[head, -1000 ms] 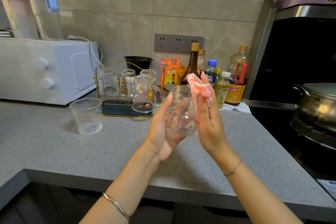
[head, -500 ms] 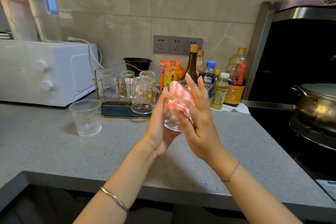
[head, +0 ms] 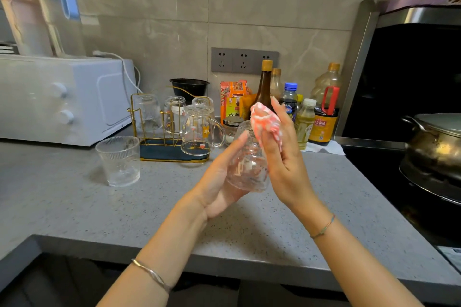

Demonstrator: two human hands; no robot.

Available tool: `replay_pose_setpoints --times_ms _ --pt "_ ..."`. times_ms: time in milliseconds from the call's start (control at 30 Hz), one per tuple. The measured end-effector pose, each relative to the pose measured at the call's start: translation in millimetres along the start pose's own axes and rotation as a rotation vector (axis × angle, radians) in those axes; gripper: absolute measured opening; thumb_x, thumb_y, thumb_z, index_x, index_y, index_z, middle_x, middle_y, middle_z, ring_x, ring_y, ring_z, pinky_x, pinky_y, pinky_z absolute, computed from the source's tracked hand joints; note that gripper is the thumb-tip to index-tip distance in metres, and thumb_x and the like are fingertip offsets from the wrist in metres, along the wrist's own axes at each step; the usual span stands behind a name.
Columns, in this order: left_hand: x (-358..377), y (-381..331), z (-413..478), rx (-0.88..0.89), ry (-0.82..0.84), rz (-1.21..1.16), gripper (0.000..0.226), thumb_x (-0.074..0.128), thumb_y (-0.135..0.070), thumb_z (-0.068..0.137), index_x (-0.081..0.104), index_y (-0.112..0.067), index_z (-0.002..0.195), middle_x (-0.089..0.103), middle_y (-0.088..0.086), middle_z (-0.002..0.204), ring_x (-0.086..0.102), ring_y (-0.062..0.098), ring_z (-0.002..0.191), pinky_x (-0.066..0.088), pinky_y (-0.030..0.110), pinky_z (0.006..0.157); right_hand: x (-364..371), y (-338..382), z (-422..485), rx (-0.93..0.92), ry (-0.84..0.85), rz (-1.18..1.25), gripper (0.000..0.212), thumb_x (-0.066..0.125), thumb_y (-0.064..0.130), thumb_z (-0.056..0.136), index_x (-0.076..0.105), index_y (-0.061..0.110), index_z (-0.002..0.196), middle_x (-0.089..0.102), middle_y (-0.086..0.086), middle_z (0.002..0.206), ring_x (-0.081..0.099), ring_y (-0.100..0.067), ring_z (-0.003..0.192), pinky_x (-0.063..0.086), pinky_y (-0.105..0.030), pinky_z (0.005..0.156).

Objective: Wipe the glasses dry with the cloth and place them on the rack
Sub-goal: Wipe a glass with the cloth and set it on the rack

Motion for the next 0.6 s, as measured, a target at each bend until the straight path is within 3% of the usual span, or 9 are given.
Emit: replay_pose_setpoints --times_ms 100,167,233,367,500,600 --pt "-2.9 -3.3 1.8 0.032 -0.04 0.036 0.039 0.057 -0.045 0.085 0.07 -0.018 0.11 0.073 0.007 0.103 0.07 0.016 0.086 0.05 0.034 0.085 2.4 -0.5 3.5 0.009 0.009 -0.003 0.052 0.037 0.03 0.099 0.031 0.079 0.116 0.029 0.01 0.152 0.023 0.006 0.139 0.025 -0.015 0.113" --pt "-4.7 -4.9 2.2 0.06 -0.067 0.037 0.037 0.059 -0.045 0.084 0.072 -0.019 0.107 0.073 0.007 0.102 0.069 0.019 0.087 0.051 0.037 0.088 2.5 -5.8 2.5 0.03 -0.01 0.021 0.052 0.037 0.028 0.101 0.031 0.077 0.118 0.03 0.01 0.153 0.025 0.002 0.14 0.027 -0.026 0.116" --pt "-7.1 -5.2 3.3 0.078 -0.087 0.009 0.035 0.059 -0.044 0.085 0.074 -0.02 0.105 0.073 0.008 0.1 0.067 0.021 0.087 0.049 0.041 0.091 3.8 -8.8 -2.9 0.023 -0.025 0.04 0.047 0.036 0.032 0.1 0.029 0.07 0.128 0.028 0.011 0.154 0.024 -0.002 0.142 0.027 -0.035 0.117" --pt "-12.1 -3.7 4.5 0.094 -0.124 -0.077 0.05 0.054 -0.052 0.086 0.072 -0.013 0.113 0.073 0.009 0.101 0.069 0.02 0.084 0.055 0.036 0.08 18.9 -12.2 -24.9 -0.011 0.023 0.073 0.05 0.035 0.049 0.098 0.019 0.049 0.146 0.019 0.017 0.157 0.014 -0.012 0.147 0.026 -0.047 0.117" --pt "-14.6 -3.6 6.2 0.049 -0.139 -0.127 0.069 0.054 -0.065 0.078 0.068 -0.012 0.12 0.068 0.012 0.12 0.065 0.026 0.111 0.045 0.043 0.104 35.6 0.4 -43.6 -0.189 0.1 -0.128 0.043 0.03 0.048 0.1 0.021 0.058 0.141 0.011 0.02 0.158 0.001 -0.017 0.149 0.014 -0.045 0.12" --pt "-10.2 -3.9 6.7 0.043 -0.103 -0.082 0.068 0.057 -0.062 0.08 0.064 -0.012 0.126 0.064 0.014 0.128 0.06 0.027 0.119 0.04 0.046 0.109 27.7 1.0 -37.2 -0.252 0.063 -0.216 0.043 0.03 0.044 0.101 0.03 0.044 0.144 0.011 0.018 0.159 0.003 -0.019 0.149 0.015 -0.055 0.118"
Point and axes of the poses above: each hand's wrist, its own z-axis towards the middle knuckle, its own x-axis out of the palm, y = z × x, the point moved 9 cm from there along z, towards the middle knuckle
